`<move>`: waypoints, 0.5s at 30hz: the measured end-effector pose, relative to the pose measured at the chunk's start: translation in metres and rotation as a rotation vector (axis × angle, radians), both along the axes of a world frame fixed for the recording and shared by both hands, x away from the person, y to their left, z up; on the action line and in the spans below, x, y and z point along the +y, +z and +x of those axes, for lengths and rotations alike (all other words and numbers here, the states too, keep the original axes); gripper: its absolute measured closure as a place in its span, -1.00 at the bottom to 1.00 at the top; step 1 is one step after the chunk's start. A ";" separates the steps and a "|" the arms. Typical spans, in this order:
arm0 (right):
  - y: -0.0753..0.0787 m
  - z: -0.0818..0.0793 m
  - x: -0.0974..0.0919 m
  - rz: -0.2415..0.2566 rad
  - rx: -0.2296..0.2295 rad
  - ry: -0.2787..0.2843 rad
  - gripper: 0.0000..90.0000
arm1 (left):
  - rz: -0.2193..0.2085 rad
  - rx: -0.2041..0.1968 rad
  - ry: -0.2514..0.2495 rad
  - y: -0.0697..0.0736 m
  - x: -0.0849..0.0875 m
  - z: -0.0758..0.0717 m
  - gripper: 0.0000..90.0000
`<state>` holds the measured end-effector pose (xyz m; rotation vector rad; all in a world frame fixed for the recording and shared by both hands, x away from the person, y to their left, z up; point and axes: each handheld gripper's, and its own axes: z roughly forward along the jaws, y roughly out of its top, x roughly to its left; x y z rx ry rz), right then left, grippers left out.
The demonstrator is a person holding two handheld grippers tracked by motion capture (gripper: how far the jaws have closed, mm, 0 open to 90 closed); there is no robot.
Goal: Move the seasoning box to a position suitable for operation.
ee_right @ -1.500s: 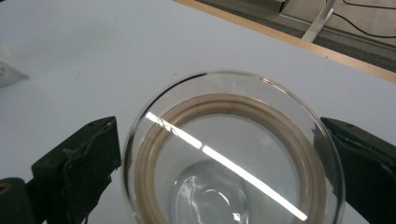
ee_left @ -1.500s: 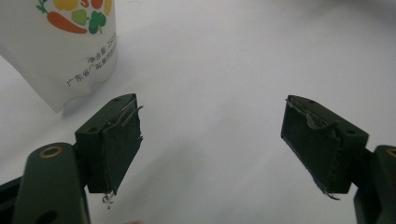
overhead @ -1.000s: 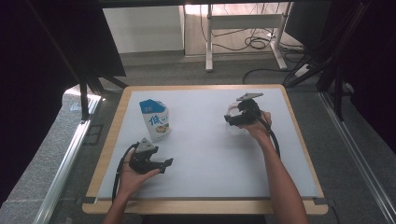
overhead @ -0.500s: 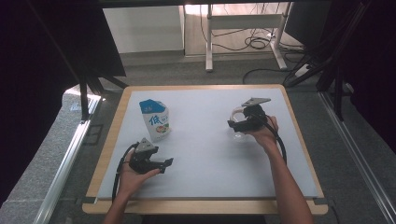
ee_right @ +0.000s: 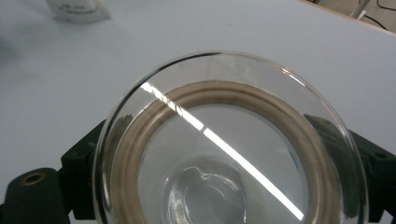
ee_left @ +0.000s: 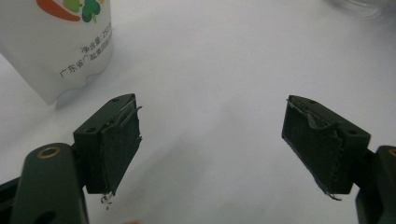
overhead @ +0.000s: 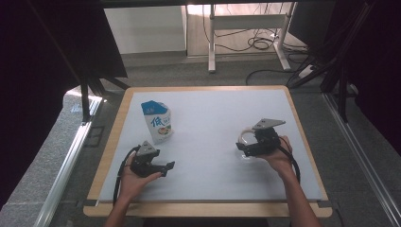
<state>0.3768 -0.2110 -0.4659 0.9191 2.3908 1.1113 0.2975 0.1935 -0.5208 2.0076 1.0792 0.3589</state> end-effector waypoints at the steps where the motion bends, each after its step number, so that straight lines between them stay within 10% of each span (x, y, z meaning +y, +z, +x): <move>1: 0.000 -0.005 0.000 0.001 0.003 0.005 -0.74 | -0.002 0.001 0.005 0.000 0.001 0.000 -0.57; 15: -0.008 -0.021 0.004 -0.018 0.014 0.030 -0.74 | 0.003 -0.004 0.018 0.002 0.004 -0.003 -0.57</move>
